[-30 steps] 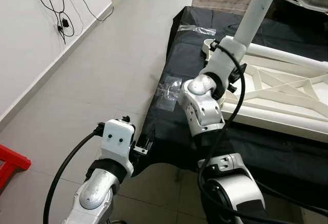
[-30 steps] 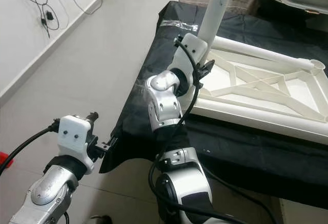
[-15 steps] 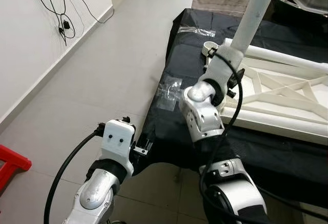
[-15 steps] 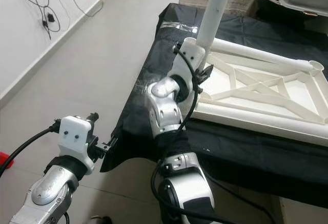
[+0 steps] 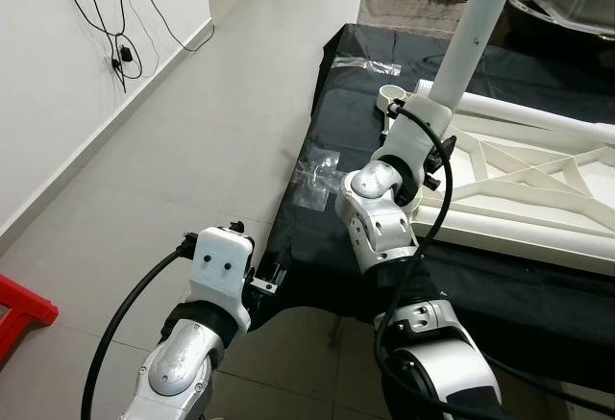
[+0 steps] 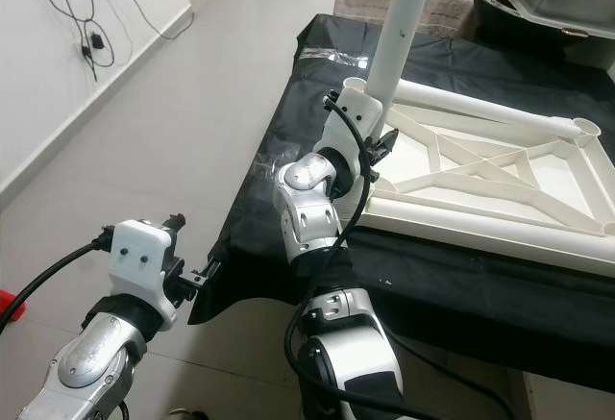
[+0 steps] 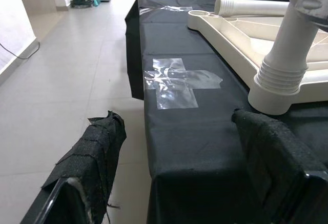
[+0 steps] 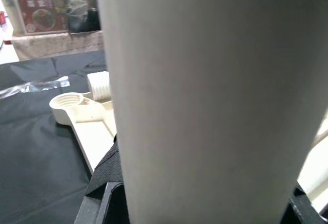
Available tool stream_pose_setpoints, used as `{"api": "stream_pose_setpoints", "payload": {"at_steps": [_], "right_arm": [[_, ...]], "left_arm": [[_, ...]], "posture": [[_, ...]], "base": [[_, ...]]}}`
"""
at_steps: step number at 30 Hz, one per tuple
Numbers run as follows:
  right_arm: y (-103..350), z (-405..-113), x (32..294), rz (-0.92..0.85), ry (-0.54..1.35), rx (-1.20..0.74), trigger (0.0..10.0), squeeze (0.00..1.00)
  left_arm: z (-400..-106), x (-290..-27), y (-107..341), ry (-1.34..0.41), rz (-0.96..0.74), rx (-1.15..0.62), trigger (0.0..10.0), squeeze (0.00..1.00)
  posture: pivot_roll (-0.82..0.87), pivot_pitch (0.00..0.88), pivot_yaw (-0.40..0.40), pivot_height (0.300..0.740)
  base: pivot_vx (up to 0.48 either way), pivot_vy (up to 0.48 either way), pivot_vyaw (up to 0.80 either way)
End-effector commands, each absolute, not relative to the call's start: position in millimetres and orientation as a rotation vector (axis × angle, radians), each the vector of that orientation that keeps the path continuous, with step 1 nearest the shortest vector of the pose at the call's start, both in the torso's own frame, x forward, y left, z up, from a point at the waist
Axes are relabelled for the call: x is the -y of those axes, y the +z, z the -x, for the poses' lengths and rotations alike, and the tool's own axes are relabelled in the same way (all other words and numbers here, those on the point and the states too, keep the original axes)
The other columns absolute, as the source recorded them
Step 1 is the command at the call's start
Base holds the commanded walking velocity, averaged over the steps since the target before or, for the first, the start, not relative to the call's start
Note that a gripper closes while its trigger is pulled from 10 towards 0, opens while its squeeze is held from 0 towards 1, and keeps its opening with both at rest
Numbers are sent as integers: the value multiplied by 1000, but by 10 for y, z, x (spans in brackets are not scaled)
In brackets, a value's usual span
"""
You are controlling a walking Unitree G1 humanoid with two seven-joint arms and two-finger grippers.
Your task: Building children table
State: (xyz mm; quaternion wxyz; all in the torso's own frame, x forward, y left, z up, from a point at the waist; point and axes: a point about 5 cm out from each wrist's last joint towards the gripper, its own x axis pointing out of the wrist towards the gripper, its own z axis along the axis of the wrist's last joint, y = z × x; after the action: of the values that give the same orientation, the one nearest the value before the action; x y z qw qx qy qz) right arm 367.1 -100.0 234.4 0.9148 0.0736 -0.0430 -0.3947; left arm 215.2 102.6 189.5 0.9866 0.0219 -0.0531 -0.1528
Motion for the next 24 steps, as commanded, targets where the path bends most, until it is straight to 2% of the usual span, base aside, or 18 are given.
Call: {"api": "stream_pose_setpoints", "payload": {"at_steps": [1, 21, 22, 24], "right_arm": [[1772, -3558, 887, -205, -826, -192, 10000, 0], [1867, -3595, 834, -216, -789, -145, 10000, 0], [1872, -3593, 834, -214, -787, -139, 10000, 1000], [1874, -3592, 834, -214, -786, -136, 10000, 1000]], "left_arm": [[-2125, -1022, 1882, -321, -47, 93, 10000, 0], [-2129, -1011, 1868, -327, -50, 89, 10000, 0], [-2127, -1010, 1866, -327, -50, 88, 10000, 0], [-2126, -1010, 1864, -327, -49, 88, 10000, 0]], "posture": [[164, 184, -51, 740], [160, 180, -51, 740], [160, 179, -52, 740], [160, 179, -52, 740]], "base": [[0, 0, 0], [0, 0, 0], [0, 0, 0], [0, 0, 0]]}}
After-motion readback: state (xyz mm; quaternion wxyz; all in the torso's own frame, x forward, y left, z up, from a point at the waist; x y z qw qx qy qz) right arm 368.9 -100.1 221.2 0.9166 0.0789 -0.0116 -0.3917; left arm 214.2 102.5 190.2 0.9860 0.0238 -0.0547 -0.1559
